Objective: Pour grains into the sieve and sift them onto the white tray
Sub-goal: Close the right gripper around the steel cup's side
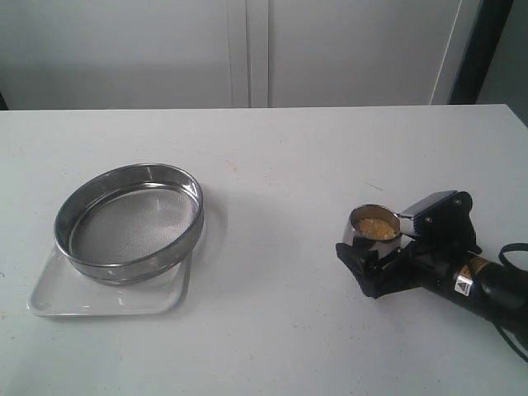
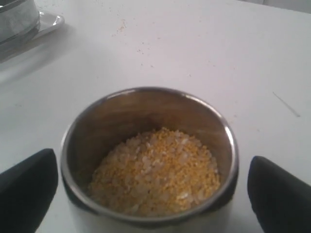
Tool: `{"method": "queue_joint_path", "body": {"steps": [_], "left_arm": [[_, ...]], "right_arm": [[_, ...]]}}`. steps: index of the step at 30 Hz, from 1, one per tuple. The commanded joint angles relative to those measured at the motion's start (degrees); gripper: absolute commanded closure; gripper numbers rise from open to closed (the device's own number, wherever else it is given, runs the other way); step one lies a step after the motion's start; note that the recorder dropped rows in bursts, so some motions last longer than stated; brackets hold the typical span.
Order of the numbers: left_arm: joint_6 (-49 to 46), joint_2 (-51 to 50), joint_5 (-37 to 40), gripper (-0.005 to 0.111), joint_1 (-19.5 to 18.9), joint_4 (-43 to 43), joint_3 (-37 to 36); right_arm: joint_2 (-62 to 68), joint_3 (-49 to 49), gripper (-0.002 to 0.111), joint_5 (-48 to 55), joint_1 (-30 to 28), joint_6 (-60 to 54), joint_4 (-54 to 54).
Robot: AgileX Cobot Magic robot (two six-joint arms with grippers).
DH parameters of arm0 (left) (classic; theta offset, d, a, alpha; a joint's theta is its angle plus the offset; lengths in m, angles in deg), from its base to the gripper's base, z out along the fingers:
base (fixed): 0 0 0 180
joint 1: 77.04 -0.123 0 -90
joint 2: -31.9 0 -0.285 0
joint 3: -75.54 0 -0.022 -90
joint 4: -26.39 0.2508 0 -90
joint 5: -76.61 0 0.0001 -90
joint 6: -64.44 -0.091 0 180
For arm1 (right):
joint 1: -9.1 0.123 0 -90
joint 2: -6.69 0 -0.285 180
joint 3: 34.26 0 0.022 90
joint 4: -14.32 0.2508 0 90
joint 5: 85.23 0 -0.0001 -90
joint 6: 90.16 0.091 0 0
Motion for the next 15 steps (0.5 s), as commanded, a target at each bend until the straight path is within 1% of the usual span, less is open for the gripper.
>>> {"method": "queue_joint_path", "body": {"steps": [1,6,9,13,15], "left_arm": [[0.0,0.2,0.0,0.107,0.0,-0.4,-0.2],[0.0,0.2,0.0,0.107,0.0,-0.4,-0.2],[0.0,0.2,0.0,0.107,0.0,-0.4,-0.2],[0.0,0.2,0.0,0.107,0.0,-0.4,-0.2],[0.0,0.2,0.0,0.107,0.0,-0.4,-0.2]], "right_arm": [[1.6,0.3,0.01,-2.3,0.0,0.6,-0.4],[2.8,1.1,0.01,-3.0,0.0,0.3,-0.4],[4.1,1.6,0.014,-3.3,0.0,0.5,-1.0],[4.2,2.1,0.029,-4.0,0.0,0.7,-1.7],[4.2,2.1,0.041,-4.2,0.0,0.8,-1.7]]}}
